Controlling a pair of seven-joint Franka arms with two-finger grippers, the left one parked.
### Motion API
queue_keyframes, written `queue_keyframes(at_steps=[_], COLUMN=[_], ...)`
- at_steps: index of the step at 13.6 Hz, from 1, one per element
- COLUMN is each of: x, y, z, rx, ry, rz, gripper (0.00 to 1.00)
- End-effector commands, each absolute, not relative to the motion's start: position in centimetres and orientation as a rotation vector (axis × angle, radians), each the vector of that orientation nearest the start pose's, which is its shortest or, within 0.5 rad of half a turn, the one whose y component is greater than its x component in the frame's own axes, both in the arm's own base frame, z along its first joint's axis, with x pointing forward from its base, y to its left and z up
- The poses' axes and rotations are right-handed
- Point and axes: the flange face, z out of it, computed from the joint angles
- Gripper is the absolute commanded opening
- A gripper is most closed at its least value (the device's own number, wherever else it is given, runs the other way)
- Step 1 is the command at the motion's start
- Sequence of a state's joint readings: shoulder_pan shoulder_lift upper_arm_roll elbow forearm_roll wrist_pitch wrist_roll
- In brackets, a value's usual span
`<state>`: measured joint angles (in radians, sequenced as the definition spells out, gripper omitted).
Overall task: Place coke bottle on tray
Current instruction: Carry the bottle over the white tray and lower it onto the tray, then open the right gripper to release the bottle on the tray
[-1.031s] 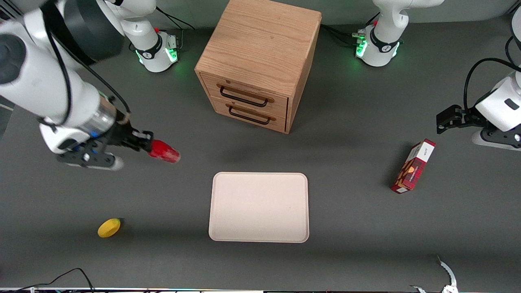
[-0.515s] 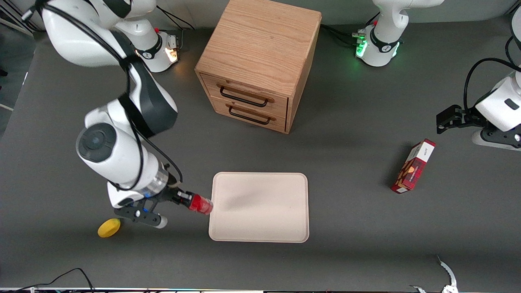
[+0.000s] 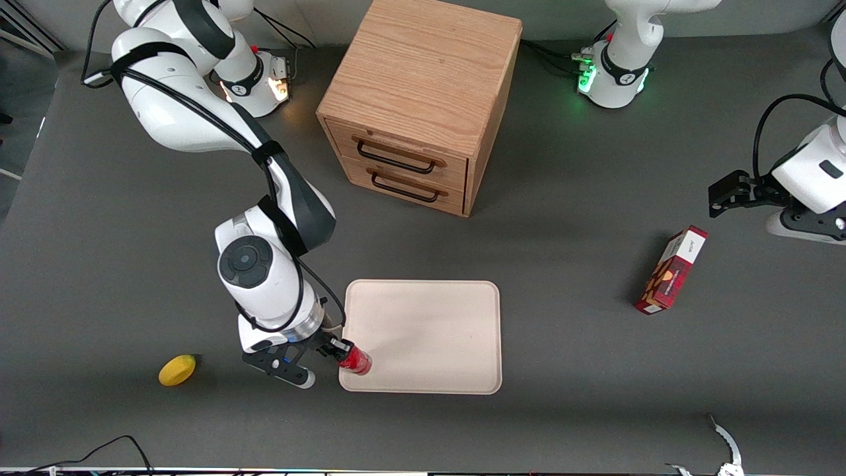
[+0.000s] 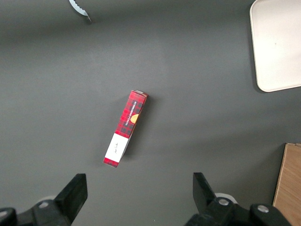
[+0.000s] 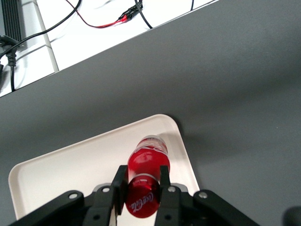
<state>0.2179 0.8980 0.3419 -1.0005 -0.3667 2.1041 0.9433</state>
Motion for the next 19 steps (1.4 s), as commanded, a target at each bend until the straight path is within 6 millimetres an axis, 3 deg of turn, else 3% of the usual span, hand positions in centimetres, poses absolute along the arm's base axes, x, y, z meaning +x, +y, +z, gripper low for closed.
queue_keyframes(at_steps=[1, 4, 5, 6, 8, 10, 13, 14, 17, 19], x=[73.9, 73.9, 73.9, 73.9, 73.9, 73.9, 72.3, 71.0, 65.0, 60.4], y=[32.1, 32.0, 32.0, 32.0, 32.0, 31.8, 31.3, 30.8, 27.6, 24.0], z=[34.9, 33.9, 33.8, 33.8, 34.0, 35.2, 41.6, 45.3, 56.4, 62.3], rx=[-2.942, -2.947, -2.950, -2.949, -2.951, -2.945, -2.993, -3.028, -3.127, -3.175], ry=[0.624, 0.627, 0.626, 0.625, 0.614, 0.610, 0.579, 0.537, 0.394, 0.271], rz=[-0.416, -0.402, -0.401, -0.400, -0.404, -0.416, -0.378, -0.352, -0.286, -0.151], gripper=[0.00, 0.01, 0.18, 0.42, 1.00, 1.00, 1.00, 1.00, 1.00, 1.00])
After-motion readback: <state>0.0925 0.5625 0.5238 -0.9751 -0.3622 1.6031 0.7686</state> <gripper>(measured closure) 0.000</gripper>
